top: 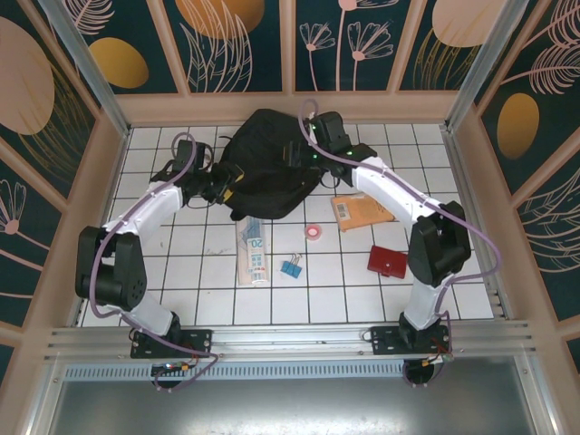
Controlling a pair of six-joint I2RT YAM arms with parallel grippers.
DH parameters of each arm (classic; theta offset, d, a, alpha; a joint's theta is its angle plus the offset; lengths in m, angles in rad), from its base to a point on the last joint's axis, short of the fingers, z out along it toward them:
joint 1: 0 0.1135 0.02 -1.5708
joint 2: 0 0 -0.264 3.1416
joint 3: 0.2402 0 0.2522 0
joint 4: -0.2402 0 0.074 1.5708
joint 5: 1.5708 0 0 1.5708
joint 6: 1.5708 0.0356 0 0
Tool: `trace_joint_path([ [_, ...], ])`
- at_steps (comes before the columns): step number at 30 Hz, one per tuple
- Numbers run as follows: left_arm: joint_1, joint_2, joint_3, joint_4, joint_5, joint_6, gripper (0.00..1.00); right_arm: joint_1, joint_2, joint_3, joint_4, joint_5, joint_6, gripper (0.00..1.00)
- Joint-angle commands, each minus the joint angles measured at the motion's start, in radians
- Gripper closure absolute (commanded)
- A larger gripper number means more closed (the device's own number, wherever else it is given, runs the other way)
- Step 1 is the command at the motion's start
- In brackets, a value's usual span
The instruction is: Pack books, pencil case, and school supplies into a backpack
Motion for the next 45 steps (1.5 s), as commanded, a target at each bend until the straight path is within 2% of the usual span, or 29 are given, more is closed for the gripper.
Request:
trace_joint_path([
  [1,0.002,-0.075,0.06,-0.066,-0.072,0.073,0.37,0.006,0.0,0.123,-0.046,0.013,-0.061,0.34],
  [7,0.005,-0.095,0.126,-0.196,-0.254,0.181,0.37,0.08,0.142,0.286,-0.136,0.025,-0.188,0.43],
  [9,0.016,-0.073,0.119,-0.214,-0.266,0.18,0.4,0.093,0.196,0.32,-0.131,0.005,-0.219,0.43],
  [14,0.033,-0.06,0.058,-0.221,-0.302,0.168,0.45,0.181,0.356,0.458,-0.191,0.122,-0.375,0.43],
  [19,0.075,-0.097,-0.006,-0.208,-0.334,0.176,0.45,0.244,0.385,0.413,-0.179,0.052,-0.431,0.36],
  [29,0.107,-0.103,-0.062,-0.179,-0.31,0.18,0.46,0.349,0.475,0.37,-0.171,0.239,-0.51,0.25],
  [33,0.114,-0.113,-0.067,-0.171,-0.304,0.18,0.46,0.351,0.484,0.375,-0.143,0.346,-0.483,0.26],
  [35,0.115,-0.12,-0.066,-0.166,-0.303,0.185,0.46,0.349,0.43,0.358,-0.1,0.3,-0.469,0.28],
  [40,0.116,-0.123,-0.058,-0.16,-0.309,0.198,0.46,0.343,0.287,0.304,0.012,0.106,-0.45,0.26],
  [43,0.116,-0.127,-0.064,-0.155,-0.308,0.2,0.46,0.305,0.286,0.329,0.005,0.035,-0.404,0.25],
  [45,0.116,-0.129,-0.067,-0.153,-0.307,0.2,0.46,0.279,0.327,0.367,-0.024,0.046,-0.378,0.25],
])
